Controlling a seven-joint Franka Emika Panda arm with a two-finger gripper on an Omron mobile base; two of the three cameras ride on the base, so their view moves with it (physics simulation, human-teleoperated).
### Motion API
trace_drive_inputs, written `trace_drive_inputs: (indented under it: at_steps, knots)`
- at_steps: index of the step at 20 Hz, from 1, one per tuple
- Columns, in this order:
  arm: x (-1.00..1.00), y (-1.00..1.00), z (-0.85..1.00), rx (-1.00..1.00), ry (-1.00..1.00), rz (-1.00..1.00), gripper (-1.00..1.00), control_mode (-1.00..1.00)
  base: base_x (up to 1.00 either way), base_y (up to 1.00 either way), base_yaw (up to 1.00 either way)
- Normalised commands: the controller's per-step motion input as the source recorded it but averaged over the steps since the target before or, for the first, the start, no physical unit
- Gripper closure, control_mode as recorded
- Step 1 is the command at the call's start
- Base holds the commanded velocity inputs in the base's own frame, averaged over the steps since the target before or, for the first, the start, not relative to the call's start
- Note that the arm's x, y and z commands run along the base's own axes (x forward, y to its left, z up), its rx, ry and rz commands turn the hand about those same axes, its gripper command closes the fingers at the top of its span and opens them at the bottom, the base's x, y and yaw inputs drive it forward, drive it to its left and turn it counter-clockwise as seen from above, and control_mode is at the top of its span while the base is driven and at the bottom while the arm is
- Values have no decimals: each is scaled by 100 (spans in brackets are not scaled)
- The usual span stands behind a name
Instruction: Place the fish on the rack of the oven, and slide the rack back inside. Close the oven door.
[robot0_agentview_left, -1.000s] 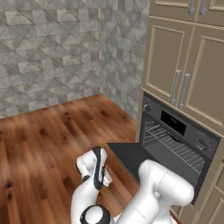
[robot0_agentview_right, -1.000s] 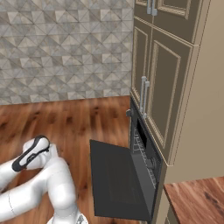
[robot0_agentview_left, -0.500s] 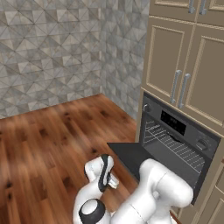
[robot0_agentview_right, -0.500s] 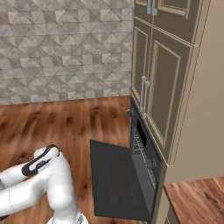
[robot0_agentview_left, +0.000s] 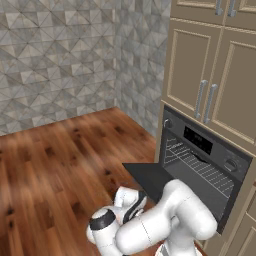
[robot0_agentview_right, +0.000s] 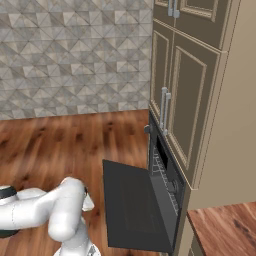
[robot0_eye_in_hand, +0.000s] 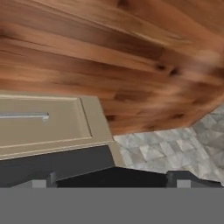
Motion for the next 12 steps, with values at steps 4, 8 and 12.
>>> trace_drive_inputs:
  at_steps: [4, 8, 12]
  knots:
    - [46, 49, -99, -25, 4, -7, -100, -100, 0, 0, 0]
    - [43, 35, -84, -24, 1, -8, -100, -100, 0, 0, 0]
    - [37, 4, -61, -25, 0, -13, -100, -100, 0, 0, 0]
